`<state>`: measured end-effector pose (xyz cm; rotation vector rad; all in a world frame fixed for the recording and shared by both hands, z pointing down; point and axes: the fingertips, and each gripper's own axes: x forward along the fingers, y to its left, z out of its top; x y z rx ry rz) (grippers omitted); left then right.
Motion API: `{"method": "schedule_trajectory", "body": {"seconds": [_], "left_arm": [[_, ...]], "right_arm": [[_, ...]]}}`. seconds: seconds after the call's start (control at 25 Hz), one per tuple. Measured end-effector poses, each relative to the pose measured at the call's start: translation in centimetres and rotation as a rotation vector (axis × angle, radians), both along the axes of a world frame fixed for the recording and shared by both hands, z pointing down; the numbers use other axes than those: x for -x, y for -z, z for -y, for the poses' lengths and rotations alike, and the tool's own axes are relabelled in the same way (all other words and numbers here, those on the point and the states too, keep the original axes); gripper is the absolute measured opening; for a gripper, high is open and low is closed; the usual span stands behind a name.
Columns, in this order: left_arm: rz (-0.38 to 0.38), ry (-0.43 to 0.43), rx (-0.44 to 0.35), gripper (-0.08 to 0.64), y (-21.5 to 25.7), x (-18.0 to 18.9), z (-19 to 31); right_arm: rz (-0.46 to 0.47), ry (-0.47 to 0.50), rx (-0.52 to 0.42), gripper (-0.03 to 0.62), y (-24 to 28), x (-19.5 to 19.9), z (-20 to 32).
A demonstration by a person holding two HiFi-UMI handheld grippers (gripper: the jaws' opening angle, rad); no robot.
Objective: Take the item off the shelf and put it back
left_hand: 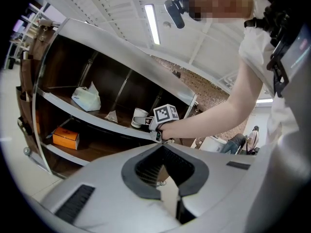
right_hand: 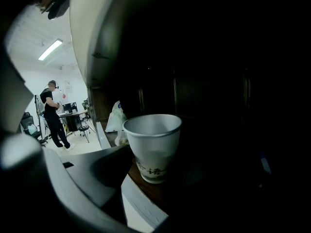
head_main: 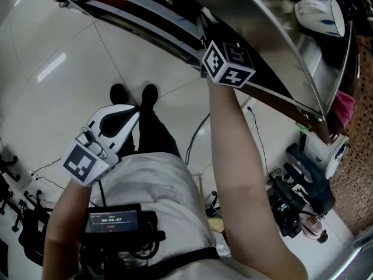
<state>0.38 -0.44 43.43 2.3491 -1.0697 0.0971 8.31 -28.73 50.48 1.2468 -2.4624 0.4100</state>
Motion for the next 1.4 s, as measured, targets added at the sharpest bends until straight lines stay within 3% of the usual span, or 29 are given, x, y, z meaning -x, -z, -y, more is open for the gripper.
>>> {"method": "schedule_trajectory", "body": {"seconds": [0.56, 0.92, 1.4], "left_arm": [[0.026, -0.027, -0.028, -0.009, 1.4, -0.8, -0.5], [0.058, 0.011, -0.064, -0.009, 3.8, 0.5, -1.1], [0.104, 0.064, -0.179, -0.009, 9.2, 4.3, 0.3]], "right_arm": [[0.066, 0.052, -0.045, 0.282, 3.0, 0.3, -3.8], [0.1, 0.211, -0.039, 0.284, 5.9, 2.8, -11.3], [0.122, 0.346, -0.041, 0.284, 12.5, 4.7, -19.6]]}}
